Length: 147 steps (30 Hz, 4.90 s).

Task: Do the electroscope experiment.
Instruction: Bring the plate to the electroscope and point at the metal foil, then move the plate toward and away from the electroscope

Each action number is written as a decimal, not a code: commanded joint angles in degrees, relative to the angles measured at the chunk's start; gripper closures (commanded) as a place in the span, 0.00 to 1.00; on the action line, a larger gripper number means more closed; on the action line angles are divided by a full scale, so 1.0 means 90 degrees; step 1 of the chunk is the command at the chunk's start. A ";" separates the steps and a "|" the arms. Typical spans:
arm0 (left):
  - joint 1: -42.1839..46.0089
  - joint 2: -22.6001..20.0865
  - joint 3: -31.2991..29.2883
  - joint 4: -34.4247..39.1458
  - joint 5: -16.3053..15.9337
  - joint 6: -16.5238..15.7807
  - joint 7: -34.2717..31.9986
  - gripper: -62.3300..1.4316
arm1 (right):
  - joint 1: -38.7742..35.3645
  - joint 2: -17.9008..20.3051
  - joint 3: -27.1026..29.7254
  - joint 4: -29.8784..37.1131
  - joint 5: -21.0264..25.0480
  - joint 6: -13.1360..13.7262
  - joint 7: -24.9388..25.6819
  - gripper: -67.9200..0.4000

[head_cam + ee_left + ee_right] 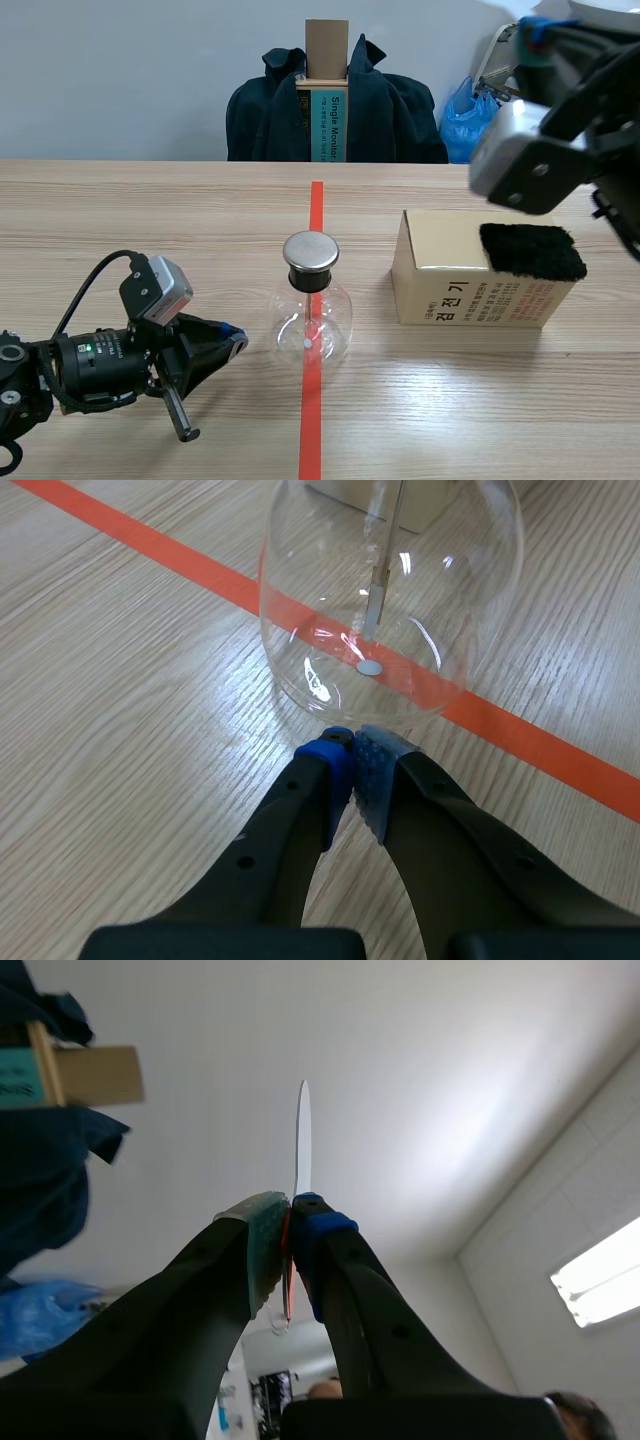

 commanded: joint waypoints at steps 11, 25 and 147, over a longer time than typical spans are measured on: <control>-0.0036 -0.0034 -0.0063 0.0134 -0.0061 0.0066 -0.0112 0.95 | 0.0007 0.0083 -0.1008 -0.1467 -0.0571 -0.1071 0.0374 0.98; -0.0022 -0.0017 -0.0063 0.0134 -0.0058 0.0090 -0.0109 0.95 | 0.0131 -0.0080 -0.1083 -0.2703 -0.0709 -0.1426 0.0695 0.98; -0.0019 0.0036 -0.0063 0.0134 -0.0058 0.0109 -0.0112 0.95 | 0.0148 -0.0075 -0.1083 -0.2810 -0.0760 -0.1632 0.2521 0.98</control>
